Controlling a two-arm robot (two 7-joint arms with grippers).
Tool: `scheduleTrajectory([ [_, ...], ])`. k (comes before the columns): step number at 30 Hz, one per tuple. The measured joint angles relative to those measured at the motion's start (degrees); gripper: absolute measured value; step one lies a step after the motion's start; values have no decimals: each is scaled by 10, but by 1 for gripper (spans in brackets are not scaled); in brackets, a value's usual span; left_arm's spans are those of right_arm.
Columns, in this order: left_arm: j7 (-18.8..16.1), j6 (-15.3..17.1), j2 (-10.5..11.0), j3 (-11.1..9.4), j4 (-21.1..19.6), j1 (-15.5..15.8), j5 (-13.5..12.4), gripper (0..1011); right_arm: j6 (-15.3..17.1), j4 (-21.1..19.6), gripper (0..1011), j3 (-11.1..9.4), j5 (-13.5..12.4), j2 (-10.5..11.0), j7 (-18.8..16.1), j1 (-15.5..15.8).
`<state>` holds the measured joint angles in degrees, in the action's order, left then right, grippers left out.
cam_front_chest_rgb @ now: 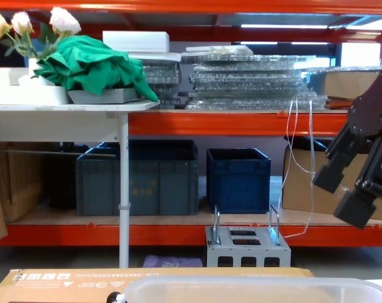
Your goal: Use one hand to grasp the basket and place it at the designated location.
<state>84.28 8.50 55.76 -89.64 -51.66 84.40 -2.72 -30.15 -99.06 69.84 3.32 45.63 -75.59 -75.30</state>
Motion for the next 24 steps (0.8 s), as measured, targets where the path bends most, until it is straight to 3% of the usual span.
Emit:
scheduleTrajectory([
  [9, 0, 0, 0, 0, 0, 0, 0, 0, 4, -9, 1000, 15, 18, -11, -1, 4],
  [17, 0, 0, 0, 0, 0, 0, 0, 0, 16, -8, 1000, 52, 56, -46, -5, 11],
  [24, 0, 0, 0, 0, 0, 0, 0, 0, 21, -2, 1000, 67, 63, -62, -5, 6],
])
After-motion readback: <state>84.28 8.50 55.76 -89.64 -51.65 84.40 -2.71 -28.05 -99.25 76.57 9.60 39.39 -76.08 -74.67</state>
